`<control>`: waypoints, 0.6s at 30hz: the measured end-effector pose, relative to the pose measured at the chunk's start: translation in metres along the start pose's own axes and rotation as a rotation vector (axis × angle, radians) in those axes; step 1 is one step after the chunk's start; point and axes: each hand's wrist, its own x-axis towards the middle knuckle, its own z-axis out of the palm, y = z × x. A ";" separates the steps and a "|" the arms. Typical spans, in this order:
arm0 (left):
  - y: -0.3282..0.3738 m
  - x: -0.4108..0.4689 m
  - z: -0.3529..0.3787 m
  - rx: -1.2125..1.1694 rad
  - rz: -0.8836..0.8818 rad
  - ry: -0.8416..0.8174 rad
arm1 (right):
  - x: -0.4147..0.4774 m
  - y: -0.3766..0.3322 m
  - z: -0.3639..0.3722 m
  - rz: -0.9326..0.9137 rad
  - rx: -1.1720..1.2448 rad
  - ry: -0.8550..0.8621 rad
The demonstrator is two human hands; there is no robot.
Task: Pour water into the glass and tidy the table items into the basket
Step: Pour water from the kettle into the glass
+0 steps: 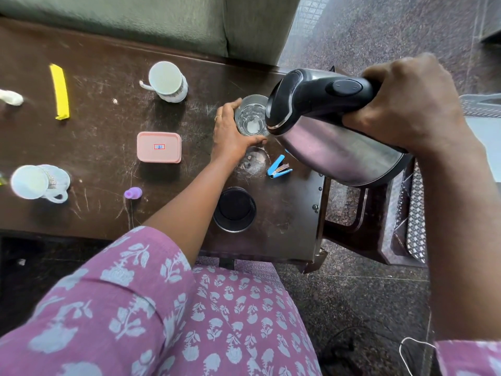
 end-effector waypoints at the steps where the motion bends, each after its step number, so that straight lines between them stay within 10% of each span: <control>1: 0.000 0.000 0.000 0.000 0.001 0.000 | 0.000 0.000 0.000 0.002 0.001 0.000; 18: -0.001 0.000 0.000 -0.001 0.001 0.000 | -0.001 -0.004 0.000 0.006 0.007 -0.004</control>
